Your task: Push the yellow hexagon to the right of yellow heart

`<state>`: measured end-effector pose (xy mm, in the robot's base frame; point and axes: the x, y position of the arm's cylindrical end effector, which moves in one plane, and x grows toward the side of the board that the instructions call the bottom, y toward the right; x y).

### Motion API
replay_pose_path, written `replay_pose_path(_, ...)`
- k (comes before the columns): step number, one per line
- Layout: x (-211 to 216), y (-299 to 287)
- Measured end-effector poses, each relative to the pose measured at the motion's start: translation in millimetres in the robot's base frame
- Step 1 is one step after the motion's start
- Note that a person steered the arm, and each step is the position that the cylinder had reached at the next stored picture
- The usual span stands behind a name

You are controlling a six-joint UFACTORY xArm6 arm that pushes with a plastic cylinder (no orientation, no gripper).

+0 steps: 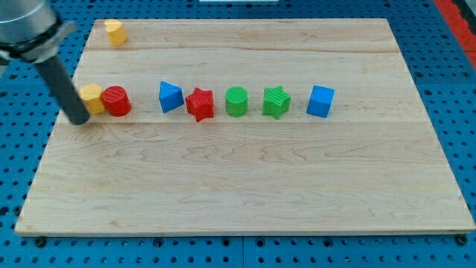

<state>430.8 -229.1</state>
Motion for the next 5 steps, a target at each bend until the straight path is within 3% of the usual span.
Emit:
replay_pose_path(2, -82, 15)
replay_pose_path(3, -50, -6)
replay_pose_path(4, -55, -54)
replay_pose_path(5, -85, -34)
